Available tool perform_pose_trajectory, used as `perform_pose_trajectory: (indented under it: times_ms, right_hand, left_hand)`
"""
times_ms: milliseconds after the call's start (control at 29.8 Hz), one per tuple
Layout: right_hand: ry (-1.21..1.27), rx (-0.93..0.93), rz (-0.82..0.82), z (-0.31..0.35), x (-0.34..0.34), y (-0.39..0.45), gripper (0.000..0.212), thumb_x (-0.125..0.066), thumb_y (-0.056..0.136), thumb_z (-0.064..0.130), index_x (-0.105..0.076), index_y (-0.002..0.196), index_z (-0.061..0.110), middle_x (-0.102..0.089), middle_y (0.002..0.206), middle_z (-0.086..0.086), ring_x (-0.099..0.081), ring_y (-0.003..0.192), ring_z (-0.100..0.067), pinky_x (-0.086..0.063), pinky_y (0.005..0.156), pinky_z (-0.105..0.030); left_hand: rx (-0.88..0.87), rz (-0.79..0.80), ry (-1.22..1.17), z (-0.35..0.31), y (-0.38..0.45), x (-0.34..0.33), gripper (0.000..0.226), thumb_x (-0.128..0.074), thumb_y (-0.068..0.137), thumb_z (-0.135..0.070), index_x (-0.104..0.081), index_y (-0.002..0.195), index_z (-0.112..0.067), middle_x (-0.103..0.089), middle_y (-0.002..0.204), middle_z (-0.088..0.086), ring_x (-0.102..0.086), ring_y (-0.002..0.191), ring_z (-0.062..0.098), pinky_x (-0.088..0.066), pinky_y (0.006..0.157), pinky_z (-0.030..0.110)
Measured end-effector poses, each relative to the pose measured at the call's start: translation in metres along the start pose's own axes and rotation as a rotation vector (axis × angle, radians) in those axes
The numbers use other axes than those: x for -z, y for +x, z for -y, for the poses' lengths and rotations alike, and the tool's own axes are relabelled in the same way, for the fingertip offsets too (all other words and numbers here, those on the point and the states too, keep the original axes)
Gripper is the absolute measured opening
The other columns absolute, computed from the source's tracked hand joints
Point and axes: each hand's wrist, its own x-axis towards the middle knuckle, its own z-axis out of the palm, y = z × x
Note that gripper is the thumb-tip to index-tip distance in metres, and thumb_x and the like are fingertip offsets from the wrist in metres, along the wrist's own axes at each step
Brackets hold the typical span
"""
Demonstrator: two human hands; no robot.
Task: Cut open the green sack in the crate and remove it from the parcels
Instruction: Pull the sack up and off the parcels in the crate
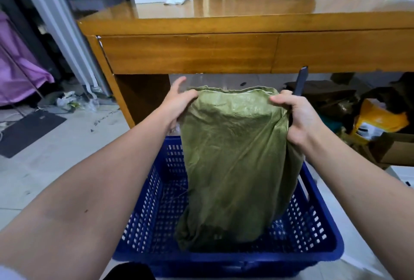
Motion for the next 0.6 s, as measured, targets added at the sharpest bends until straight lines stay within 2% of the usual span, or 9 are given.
perform_pose_trajectory:
  times_ms: [67, 101, 134, 201, 268, 335, 436, 536, 603]
  right_hand:
    - [-0.038, 0.007, -0.076, 0.002, 0.004, 0.005, 0.041, -0.052, 0.085, -0.002, -0.028, 0.06, 0.019, -0.054, 0.064, -0.003, -0.06, 0.059, -0.019, -0.053, 0.064, -0.03]
    - [-0.064, 0.017, -0.117, 0.003, 0.005, 0.006, 0.042, -0.055, 0.084, -0.002, -0.03, 0.059, 0.019, -0.053, 0.066, -0.004, -0.06, 0.061, -0.02, -0.053, 0.063, -0.03]
    - [-0.106, 0.04, -0.154, 0.001, 0.006, 0.006, 0.043, -0.061, 0.082, -0.002, -0.032, 0.058, 0.019, -0.051, 0.069, -0.005, -0.059, 0.063, -0.021, -0.054, 0.061, -0.03]
    - [-0.347, 0.104, -0.18, -0.003, 0.001, 0.003, 0.04, -0.074, 0.076, 0.002, -0.04, 0.063, 0.019, -0.053, 0.072, -0.005, -0.059, 0.067, -0.021, -0.053, 0.063, -0.03]
    - [-0.643, 0.144, -0.152, -0.006, -0.009, -0.003, 0.034, -0.083, 0.071, 0.012, -0.052, 0.084, 0.018, -0.061, 0.08, -0.002, -0.062, 0.073, -0.018, -0.054, 0.068, -0.031]
    - [-0.913, 0.071, -0.123, -0.006, -0.019, -0.01, 0.041, -0.086, 0.069, 0.017, -0.058, 0.098, 0.014, -0.067, 0.087, 0.0, -0.066, 0.077, -0.016, -0.056, 0.068, -0.031]
    - [-1.205, -0.079, -0.132, -0.003, -0.025, -0.016, 0.024, -0.079, 0.078, 0.019, -0.061, 0.09, 0.01, -0.065, 0.08, -0.003, -0.062, 0.069, -0.016, -0.05, 0.063, -0.027]
    - [-0.951, 0.006, -0.249, 0.016, -0.035, -0.012, 0.021, -0.065, 0.09, 0.018, -0.064, 0.108, 0.006, -0.069, 0.092, -0.012, -0.067, 0.082, -0.027, -0.053, 0.071, -0.033]
    - [-0.629, 0.089, -0.242, 0.041, -0.053, -0.008, 0.018, -0.06, 0.093, 0.015, -0.064, 0.11, 0.01, -0.071, 0.106, -0.019, -0.069, 0.096, -0.035, -0.056, 0.084, -0.046]
  left_hand:
    - [0.029, 0.08, 0.137, 0.003, -0.002, 0.001, 0.033, -0.06, 0.093, -0.029, -0.062, 0.126, -0.023, -0.068, 0.111, 0.001, -0.065, 0.086, 0.014, -0.05, 0.064, 0.027]
    - [-0.005, 0.096, 0.194, 0.005, -0.002, -0.001, 0.025, -0.062, 0.092, -0.031, -0.07, 0.114, -0.022, -0.072, 0.105, 0.002, -0.067, 0.09, 0.018, -0.053, 0.069, 0.029]
    - [-0.058, 0.075, 0.257, 0.006, -0.003, -0.004, 0.017, -0.063, 0.09, -0.034, -0.075, 0.099, -0.027, -0.073, 0.101, 0.0, -0.066, 0.097, 0.022, -0.054, 0.079, 0.032]
    - [-0.184, -0.067, 0.383, 0.003, 0.0, -0.013, 0.015, -0.062, 0.087, -0.038, -0.073, 0.079, -0.031, -0.069, 0.107, -0.004, -0.053, 0.114, 0.025, -0.042, 0.098, 0.035]
    - [-0.293, -0.214, 0.462, -0.012, -0.002, -0.024, 0.017, -0.056, 0.093, -0.033, -0.066, 0.08, -0.03, -0.058, 0.117, -0.005, -0.044, 0.117, 0.021, -0.03, 0.093, 0.028]
    - [-0.331, -0.202, 0.417, -0.027, -0.001, -0.032, 0.019, -0.045, 0.099, -0.026, -0.059, 0.087, -0.021, -0.059, 0.113, 0.0, -0.051, 0.111, 0.024, -0.035, 0.086, 0.03]
    - [-0.284, -0.178, 0.275, -0.044, -0.005, -0.037, 0.023, -0.032, 0.1, -0.022, -0.05, 0.086, -0.018, -0.054, 0.085, 0.0, -0.052, 0.088, 0.024, -0.039, 0.074, 0.035]
    - [-0.38, -0.265, 0.058, -0.069, -0.019, -0.041, 0.02, -0.031, 0.098, -0.017, -0.046, 0.085, -0.016, -0.048, 0.08, 0.001, -0.046, 0.078, 0.019, -0.038, 0.071, 0.034]
    - [-0.376, -0.184, -0.18, -0.085, -0.027, -0.042, 0.013, -0.041, 0.095, -0.023, -0.05, 0.097, -0.013, -0.055, 0.09, 0.005, -0.053, 0.083, 0.02, -0.044, 0.076, 0.035]
